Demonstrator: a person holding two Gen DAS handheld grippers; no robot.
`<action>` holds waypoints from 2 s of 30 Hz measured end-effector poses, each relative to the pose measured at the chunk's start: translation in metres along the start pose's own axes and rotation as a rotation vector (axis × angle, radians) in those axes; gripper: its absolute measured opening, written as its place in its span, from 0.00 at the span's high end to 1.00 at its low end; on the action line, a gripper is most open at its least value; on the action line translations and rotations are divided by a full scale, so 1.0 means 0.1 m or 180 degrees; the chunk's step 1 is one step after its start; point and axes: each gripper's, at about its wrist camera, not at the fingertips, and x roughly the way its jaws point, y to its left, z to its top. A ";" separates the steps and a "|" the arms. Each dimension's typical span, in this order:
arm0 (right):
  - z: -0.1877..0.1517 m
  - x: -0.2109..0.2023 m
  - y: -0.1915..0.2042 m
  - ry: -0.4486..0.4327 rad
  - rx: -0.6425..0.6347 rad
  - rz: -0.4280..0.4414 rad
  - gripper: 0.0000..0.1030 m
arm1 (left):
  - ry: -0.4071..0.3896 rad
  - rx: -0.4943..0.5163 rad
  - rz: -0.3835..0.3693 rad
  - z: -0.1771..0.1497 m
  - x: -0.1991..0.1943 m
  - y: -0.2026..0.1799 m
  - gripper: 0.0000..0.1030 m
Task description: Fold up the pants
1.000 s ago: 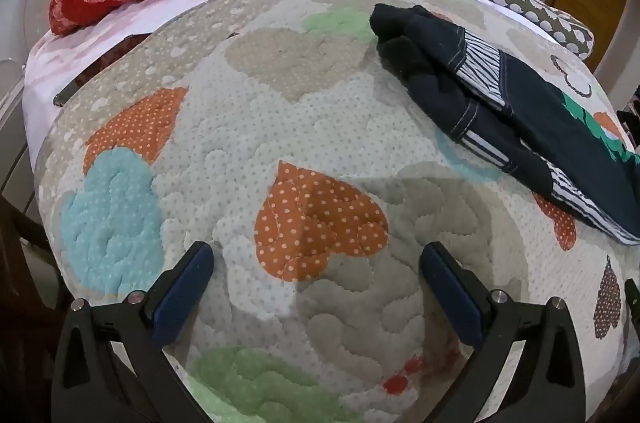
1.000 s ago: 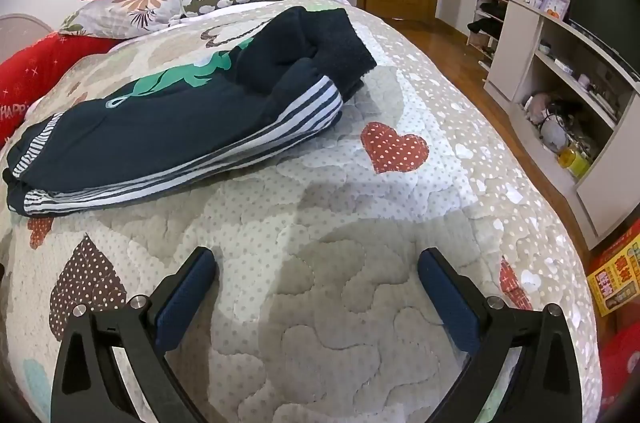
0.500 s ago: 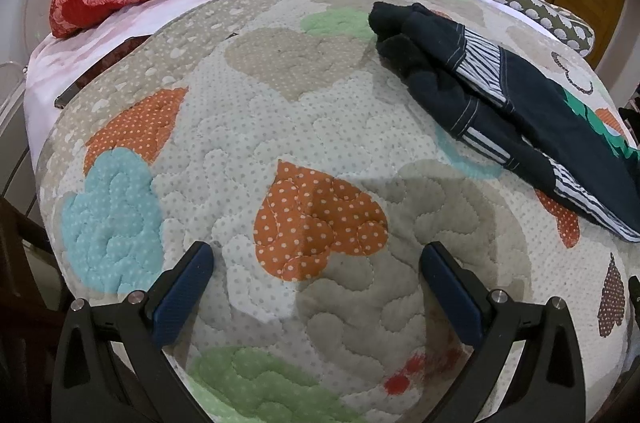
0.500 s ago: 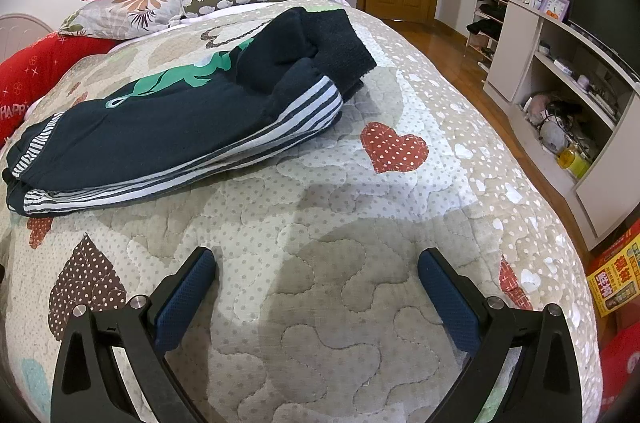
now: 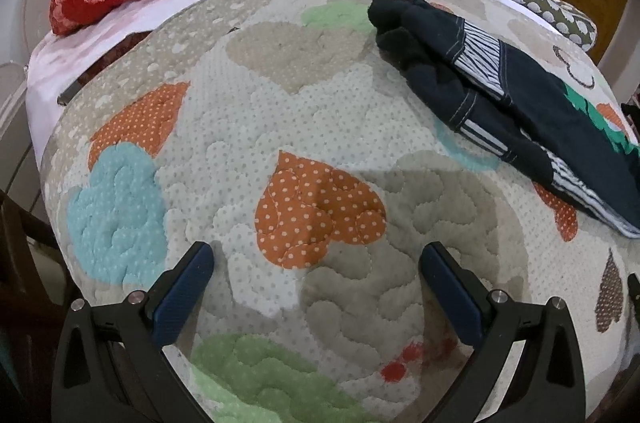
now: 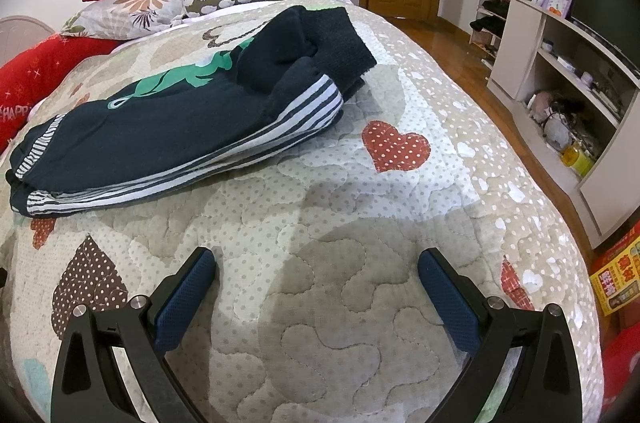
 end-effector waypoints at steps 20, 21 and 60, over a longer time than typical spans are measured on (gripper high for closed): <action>-0.04 0.00 0.00 -0.0026 -0.0046 0.0013 0.01 | -0.0049 -0.0165 -0.0452 0.08 -0.25 0.12 0.30; -0.04 -0.01 0.00 -0.0029 -0.0046 0.0024 0.01 | -0.0065 -0.0197 -0.0572 0.11 -0.31 0.13 0.30; 0.54 0.41 0.39 0.1153 0.1219 0.2660 0.33 | 0.1094 -0.0221 -0.1791 1.27 0.40 -0.82 0.81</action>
